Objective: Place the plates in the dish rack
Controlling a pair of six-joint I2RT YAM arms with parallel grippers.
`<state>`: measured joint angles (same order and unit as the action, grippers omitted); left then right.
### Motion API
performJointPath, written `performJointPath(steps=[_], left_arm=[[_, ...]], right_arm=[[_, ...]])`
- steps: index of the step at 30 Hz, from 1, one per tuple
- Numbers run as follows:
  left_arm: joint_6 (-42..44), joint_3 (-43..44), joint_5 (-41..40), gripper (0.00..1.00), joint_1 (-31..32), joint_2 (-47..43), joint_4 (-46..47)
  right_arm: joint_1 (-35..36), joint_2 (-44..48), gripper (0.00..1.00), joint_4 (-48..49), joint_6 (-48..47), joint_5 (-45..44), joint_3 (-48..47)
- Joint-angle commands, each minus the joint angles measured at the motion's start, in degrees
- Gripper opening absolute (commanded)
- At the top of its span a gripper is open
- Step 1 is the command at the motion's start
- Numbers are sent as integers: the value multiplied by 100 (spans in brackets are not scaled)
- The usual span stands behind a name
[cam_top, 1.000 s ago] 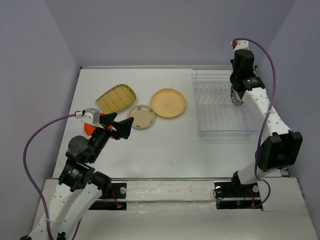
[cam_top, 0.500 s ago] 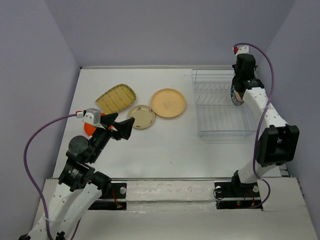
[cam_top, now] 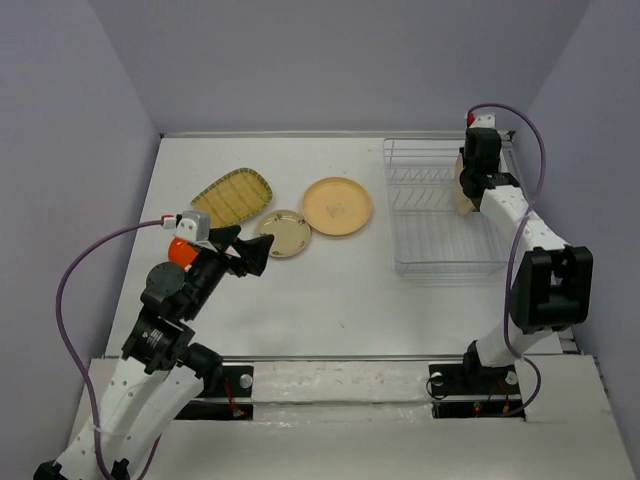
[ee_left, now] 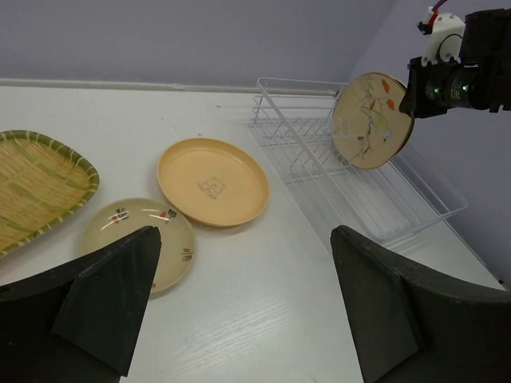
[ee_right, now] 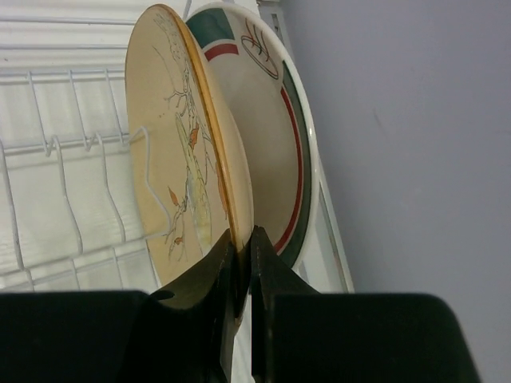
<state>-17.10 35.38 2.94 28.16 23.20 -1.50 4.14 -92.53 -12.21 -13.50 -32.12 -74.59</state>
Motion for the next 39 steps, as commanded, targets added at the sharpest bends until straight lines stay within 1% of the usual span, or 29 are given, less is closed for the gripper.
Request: performJointPath(steps=[1,5,8,9,10,11,14,15,16,17,19,20,22,27,30,31,33,35,39], left_arm=[[-152,163,-30,99,23,386,238],[-328,171,-109,99,23,817,159],[-495,224,-232,99,31,1125,1],[-565,242,-232,99,23,1186,-34],[-601,259,-467,99,23,1300,-96],[-636,303,-522,99,23,1353,-131],[-812,365,-724,99,23,1503,-228],[-951,356,-759,99,23,1547,-254],[-1031,339,-829,99,23,1564,-255],[-1110,269,-874,99,23,1582,-255],[-1321,163,-1014,98,23,1635,-237],[-1374,128,-1067,98,23,1652,-237],[-1523,66,-1277,96,23,1705,-193],[-1814,-127,-1586,90,14,1802,-35],[-1963,-206,-1665,87,14,1959,88],[-1998,-215,-1665,86,14,2012,88],[-2112,-285,-1656,84,23,2118,106],[-2192,-338,-1683,81,23,2294,351],[-2394,-409,-1814,76,23,2627,562]], right_arm=[[-27,200,7,667,969,241,119],[-27,165,7,588,1524,478,234],[-27,148,12,474,1867,488,295],[-27,156,16,465,1938,470,339],[-27,165,21,465,2043,513,357],[-27,191,30,430,2105,540,357],[-27,262,46,316,2299,601,313],[-27,323,55,272,2334,706,278],[-27,376,60,219,2404,759,261],[-27,541,67,149,2526,847,252],[-27,744,74,87,2658,1127,252],[-27,858,76,70,2703,1225,252],[-27,1175,83,17,2808,1453,260],[-27,1825,91,-186,3037,1980,392],[-27,2300,92,-186,3212,2603,655],[-27,2423,92,-177,3256,2605,726],[-27,2809,92,-124,3423,2973,979],[-27,3186,93,42,3573,3430,1200],[-27,3679,93,254,3801,3914,1701]])
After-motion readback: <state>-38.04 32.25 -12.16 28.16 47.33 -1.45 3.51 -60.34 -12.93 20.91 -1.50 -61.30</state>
